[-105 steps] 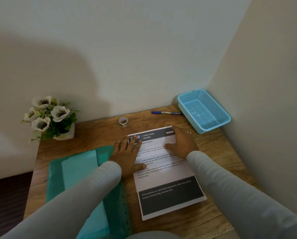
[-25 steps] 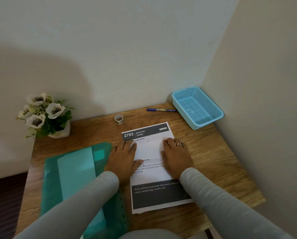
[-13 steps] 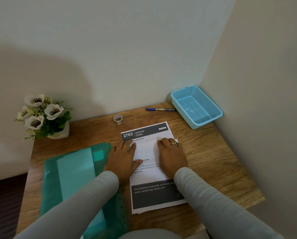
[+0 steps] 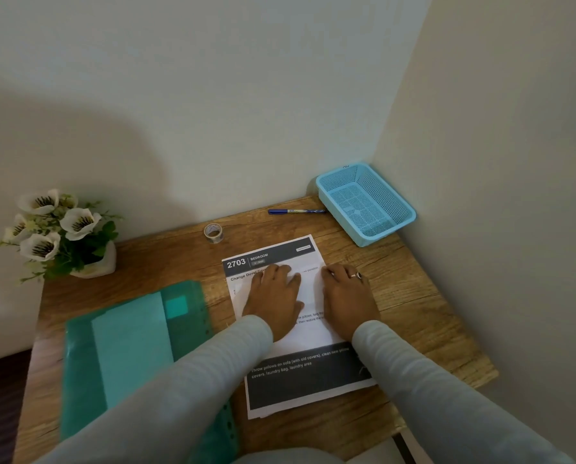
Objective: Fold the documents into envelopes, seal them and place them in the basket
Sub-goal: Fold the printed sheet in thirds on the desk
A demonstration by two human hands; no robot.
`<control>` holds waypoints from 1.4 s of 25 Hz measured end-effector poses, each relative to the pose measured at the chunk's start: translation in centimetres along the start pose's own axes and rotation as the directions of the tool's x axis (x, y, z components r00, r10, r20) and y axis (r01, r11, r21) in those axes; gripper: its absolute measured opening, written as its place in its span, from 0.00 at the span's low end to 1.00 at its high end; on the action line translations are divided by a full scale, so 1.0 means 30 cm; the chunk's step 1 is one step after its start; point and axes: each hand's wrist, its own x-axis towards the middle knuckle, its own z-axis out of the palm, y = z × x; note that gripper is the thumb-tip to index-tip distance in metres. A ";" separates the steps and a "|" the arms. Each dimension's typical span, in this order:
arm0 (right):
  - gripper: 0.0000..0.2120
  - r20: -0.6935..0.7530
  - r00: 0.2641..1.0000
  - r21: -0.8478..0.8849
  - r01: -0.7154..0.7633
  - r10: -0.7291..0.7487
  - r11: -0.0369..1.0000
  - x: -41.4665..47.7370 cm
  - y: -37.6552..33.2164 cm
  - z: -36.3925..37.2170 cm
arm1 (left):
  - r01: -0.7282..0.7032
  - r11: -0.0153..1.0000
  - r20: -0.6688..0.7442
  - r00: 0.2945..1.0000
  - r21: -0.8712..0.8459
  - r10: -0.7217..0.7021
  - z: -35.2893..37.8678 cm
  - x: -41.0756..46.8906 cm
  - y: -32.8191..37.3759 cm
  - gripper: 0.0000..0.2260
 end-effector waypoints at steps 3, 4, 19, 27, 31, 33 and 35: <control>0.27 -0.019 1.000 0.029 0.005 -0.004 1.000 -0.003 0.008 -0.004 | 0.040 0.999 -0.016 0.999 -0.019 -0.040 -0.001 -0.033 -0.050 0.28; 0.27 -0.021 1.000 0.031 0.008 -0.007 0.999 -0.003 0.009 -0.006 | 0.069 0.997 -0.023 0.997 -0.023 -0.069 -0.002 -0.052 -0.089 0.28; 0.27 -0.019 0.968 0.045 0.249 -0.248 0.967 -0.017 -0.273 0.035 | 0.230 0.973 0.004 0.973 0.028 -0.231 0.026 -0.155 -0.277 0.31; 0.29 -0.013 0.998 0.076 0.058 -0.057 0.995 -0.010 0.045 -0.037 | 0.197 0.980 0.012 0.980 0.025 -0.197 0.004 -0.148 -0.290 0.34; 0.32 0.058 0.997 0.091 0.039 -0.044 0.995 0.014 0.064 -0.069 | 0.130 0.991 0.048 0.990 -0.018 -0.129 -0.031 -0.121 -0.280 0.37; 0.36 0.098 0.994 0.124 0.031 -0.043 0.992 0.023 0.066 -0.086 | 0.097 0.995 0.087 0.992 -0.039 -0.093 -0.044 -0.091 -0.280 0.37; 0.40 0.146 0.988 0.153 0.023 -0.045 0.988 0.030 0.072 -0.103 | 0.100 0.994 0.135 0.987 -0.047 -0.093 -0.060 -0.056 -0.279 0.37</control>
